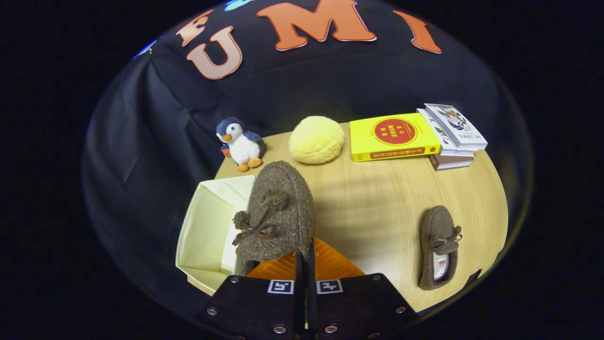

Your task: Open the storage box then place both shoes into the box .Put the left shoe in first, then the right shoe, with the right side of both shoes facing outward in a uniform manner.

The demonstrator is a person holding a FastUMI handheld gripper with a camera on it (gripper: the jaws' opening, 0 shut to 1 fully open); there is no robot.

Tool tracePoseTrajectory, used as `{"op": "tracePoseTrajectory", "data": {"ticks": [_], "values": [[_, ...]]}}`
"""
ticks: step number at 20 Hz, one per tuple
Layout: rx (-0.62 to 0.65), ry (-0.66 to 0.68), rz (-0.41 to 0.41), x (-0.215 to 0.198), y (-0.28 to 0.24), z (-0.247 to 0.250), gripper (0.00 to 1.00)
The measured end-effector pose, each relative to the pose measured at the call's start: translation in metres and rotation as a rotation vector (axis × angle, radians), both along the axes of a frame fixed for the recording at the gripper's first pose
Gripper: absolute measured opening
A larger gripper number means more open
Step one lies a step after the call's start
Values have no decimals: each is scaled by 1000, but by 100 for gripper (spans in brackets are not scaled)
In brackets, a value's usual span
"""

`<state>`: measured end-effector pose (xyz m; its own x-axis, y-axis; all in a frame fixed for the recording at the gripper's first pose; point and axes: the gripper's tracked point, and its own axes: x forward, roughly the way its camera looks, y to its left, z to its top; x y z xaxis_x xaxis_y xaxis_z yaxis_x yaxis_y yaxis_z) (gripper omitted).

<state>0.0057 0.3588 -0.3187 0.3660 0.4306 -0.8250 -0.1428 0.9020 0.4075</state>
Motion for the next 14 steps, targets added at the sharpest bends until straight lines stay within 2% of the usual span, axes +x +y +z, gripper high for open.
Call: {"op": "tracePoseTrajectory", "data": {"ticks": [7,14], "values": [[31,19,72,-2,85,26,3],[-10,88,147,-18,151,-8,3]]}}
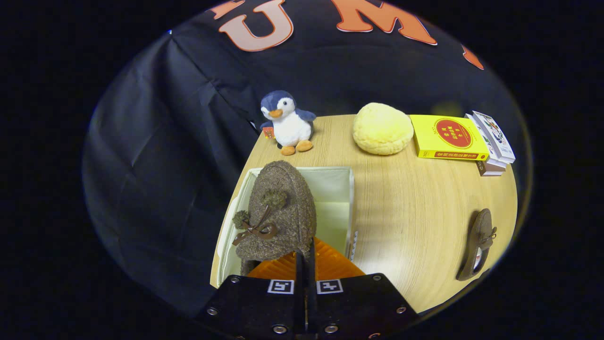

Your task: Open the storage box then place both shoes into the box .Put the left shoe in first, then the right shoe, with the right side of both shoes facing outward in a uniform manner.

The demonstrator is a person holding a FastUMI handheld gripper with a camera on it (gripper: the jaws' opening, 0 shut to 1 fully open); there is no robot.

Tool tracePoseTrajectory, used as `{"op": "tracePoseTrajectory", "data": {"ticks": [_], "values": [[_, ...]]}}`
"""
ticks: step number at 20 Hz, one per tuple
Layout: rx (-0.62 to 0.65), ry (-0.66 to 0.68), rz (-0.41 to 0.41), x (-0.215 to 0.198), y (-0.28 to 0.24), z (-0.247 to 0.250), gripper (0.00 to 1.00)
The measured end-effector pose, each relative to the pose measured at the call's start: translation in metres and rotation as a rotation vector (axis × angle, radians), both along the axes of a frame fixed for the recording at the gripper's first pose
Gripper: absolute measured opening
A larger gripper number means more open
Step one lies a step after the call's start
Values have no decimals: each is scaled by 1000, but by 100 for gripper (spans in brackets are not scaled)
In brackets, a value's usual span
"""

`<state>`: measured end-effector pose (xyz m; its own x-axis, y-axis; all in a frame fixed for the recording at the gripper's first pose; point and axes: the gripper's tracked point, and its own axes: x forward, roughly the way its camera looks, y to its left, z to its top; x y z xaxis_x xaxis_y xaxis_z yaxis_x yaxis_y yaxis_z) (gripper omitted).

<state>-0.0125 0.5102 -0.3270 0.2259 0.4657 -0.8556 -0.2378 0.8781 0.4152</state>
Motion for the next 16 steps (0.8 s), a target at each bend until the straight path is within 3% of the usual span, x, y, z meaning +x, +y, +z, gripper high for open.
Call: {"op": "tracePoseTrajectory", "data": {"ticks": [7,11,16], "values": [[-80,102,58,-16,43,-51,3],[-135,141,143,-31,66,-76,6],[-139,186,272,-50,82,-82,17]]}}
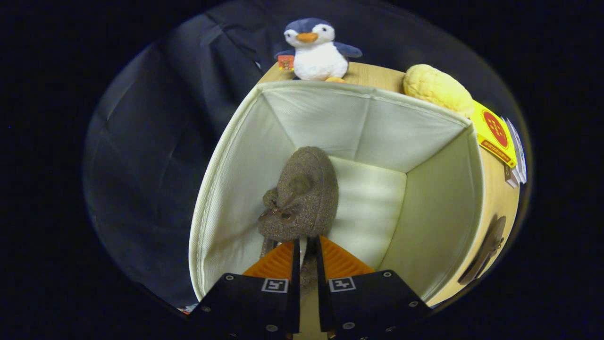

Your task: Open the storage box then place both shoes into the box .Put the left shoe in first, then the right shoe, with the right side of both shoes facing outward in a uniform manner.

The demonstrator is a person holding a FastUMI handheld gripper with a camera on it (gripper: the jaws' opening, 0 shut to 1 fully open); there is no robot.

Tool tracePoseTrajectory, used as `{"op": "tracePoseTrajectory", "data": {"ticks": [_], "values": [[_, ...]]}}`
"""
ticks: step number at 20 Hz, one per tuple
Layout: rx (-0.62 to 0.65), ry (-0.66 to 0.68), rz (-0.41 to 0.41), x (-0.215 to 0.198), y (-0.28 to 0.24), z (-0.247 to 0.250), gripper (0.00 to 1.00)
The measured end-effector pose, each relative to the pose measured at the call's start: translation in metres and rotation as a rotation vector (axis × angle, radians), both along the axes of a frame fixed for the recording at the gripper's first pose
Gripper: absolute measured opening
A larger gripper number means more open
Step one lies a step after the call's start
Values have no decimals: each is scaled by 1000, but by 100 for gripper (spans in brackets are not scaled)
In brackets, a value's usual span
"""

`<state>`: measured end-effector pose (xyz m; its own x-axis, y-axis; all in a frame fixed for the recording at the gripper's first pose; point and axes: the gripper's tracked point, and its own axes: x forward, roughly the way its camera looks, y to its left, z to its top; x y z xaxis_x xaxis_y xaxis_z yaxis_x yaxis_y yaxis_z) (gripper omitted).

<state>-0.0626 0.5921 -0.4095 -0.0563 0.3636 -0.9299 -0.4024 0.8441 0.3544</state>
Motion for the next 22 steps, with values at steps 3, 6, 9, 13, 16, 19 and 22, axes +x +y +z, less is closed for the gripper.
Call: {"op": "tracePoseTrajectory", "data": {"ticks": [3,6,9,13,16,19,22], "values": [[75,13,27,-4,6,16,38],[189,21,37,-7,6,45,57],[265,-47,70,-1,-8,74,64],[346,-123,62,9,-42,110,75],[363,-164,27,17,-85,119,77],[365,-190,-31,27,-134,122,84],[353,-216,-94,35,-189,120,88]]}}
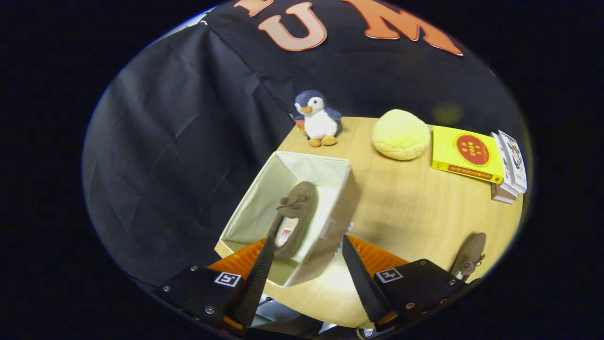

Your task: Open the storage box then place both shoes into the box .Put the left shoe in first, then the right shoe, with the right side of both shoes facing outward in a uniform manner.

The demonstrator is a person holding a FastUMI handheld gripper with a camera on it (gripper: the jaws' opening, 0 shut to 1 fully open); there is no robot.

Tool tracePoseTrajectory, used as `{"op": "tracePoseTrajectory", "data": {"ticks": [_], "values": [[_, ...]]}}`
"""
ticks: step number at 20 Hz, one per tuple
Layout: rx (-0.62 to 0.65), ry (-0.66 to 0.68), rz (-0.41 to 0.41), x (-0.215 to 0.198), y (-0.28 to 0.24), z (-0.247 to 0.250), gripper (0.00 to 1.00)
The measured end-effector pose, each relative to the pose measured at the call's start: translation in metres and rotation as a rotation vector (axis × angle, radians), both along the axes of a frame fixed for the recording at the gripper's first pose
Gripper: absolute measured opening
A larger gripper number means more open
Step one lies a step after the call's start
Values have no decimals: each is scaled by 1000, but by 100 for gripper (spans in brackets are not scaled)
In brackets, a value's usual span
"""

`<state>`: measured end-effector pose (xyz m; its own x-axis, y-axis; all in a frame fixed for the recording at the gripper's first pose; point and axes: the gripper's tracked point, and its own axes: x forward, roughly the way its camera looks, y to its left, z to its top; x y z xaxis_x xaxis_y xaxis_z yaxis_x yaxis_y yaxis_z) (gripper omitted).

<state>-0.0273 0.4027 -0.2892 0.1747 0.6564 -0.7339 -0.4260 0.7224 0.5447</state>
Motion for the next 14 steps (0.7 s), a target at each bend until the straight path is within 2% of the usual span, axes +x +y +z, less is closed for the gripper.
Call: {"op": "tracePoseTrajectory", "data": {"ticks": [3,6,14], "values": [[-16,11,-77,2,-50,-13,90],[-54,17,-147,3,-100,-28,96],[-143,45,-285,-6,-210,-70,97]]}}
